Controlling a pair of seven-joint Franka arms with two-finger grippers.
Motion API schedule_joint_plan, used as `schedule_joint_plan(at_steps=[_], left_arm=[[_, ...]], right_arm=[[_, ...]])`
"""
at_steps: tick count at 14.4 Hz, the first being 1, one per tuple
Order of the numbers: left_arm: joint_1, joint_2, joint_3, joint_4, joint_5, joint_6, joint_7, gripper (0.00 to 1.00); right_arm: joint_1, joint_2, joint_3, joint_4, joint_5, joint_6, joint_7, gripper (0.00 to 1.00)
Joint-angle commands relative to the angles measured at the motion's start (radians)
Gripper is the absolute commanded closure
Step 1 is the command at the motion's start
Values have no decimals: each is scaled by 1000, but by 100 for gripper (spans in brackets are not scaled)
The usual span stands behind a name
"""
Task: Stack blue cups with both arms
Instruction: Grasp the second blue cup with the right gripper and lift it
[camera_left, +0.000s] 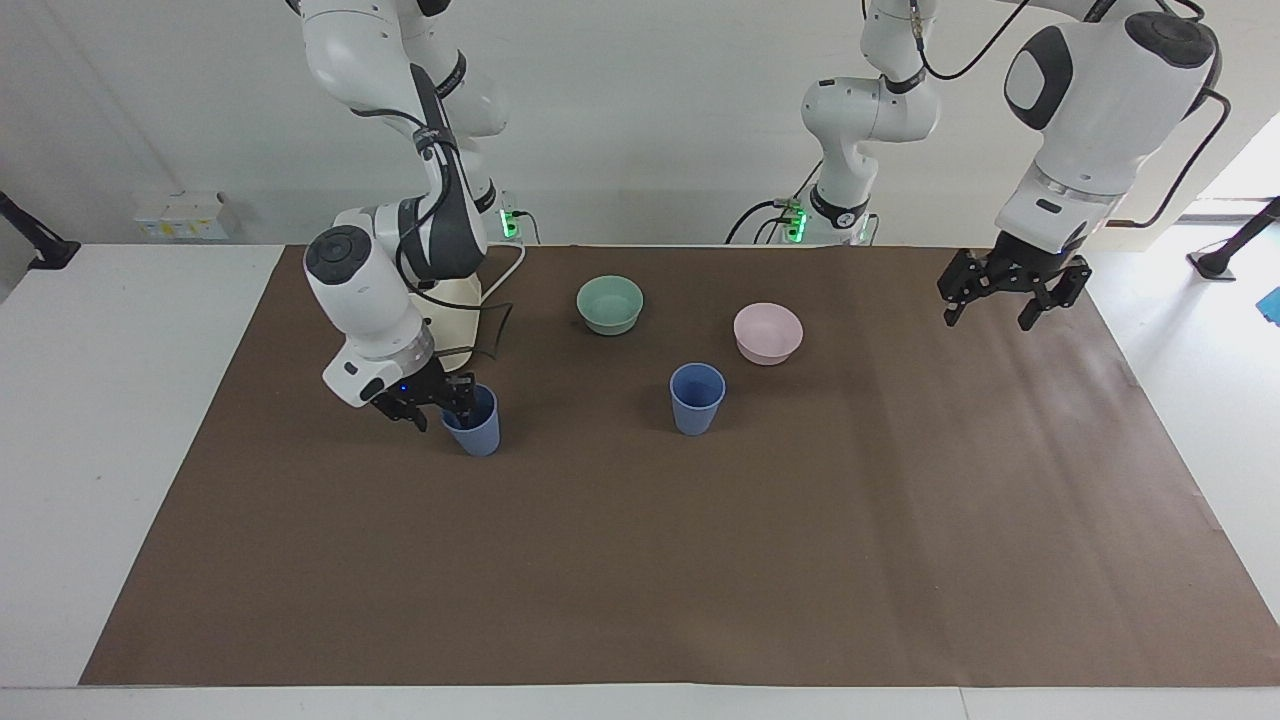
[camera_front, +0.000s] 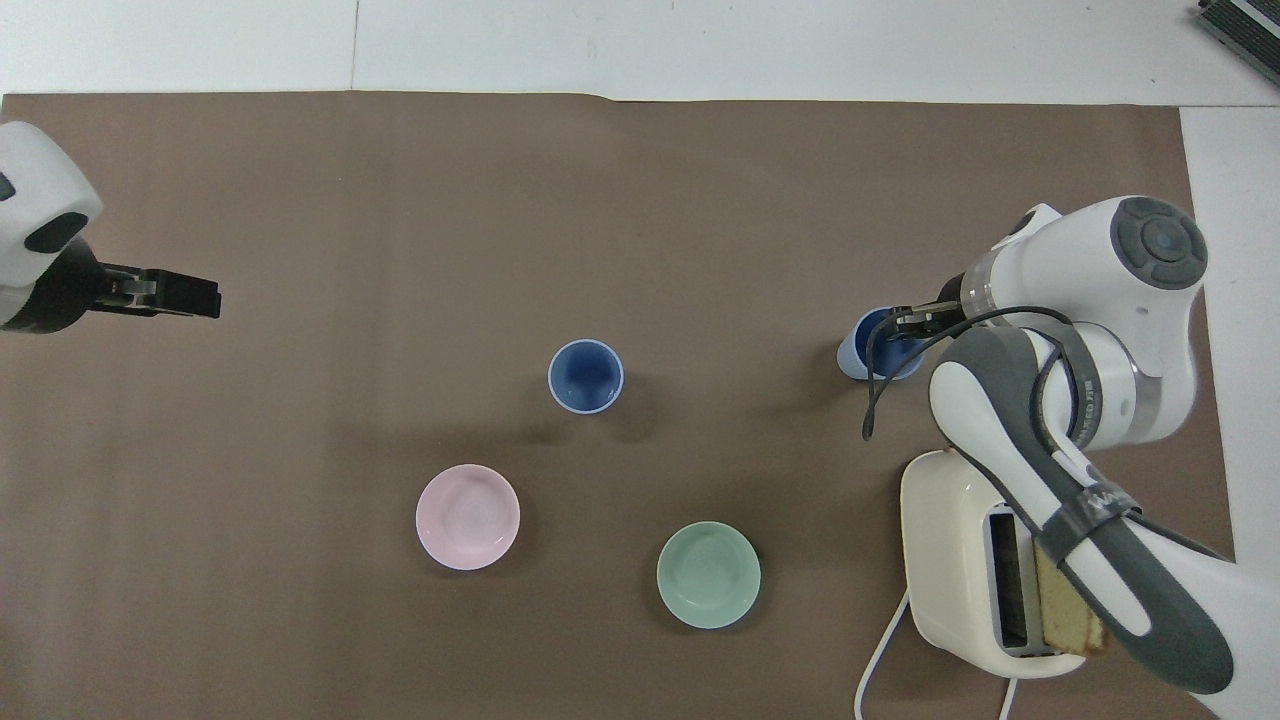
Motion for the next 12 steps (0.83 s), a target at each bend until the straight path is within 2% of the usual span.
schedule_joint_plan(at_steps=[1,4,8,12], left_arm=[[39,29,-10,86,10,-77,22,0],[62,58,-10,134,12,-143,34,0],[82,63,-10,157,12,-191,90,0],[79,58,-12,157,12,-190,90,0]], right_arm=[[3,-9,2,-11,5,22,-23,100],[13,-12,9,23,17,-1,1,100],[94,-20,11,168,17,-155,173,100],[199,-17,17,294,12,-228,341,100]])
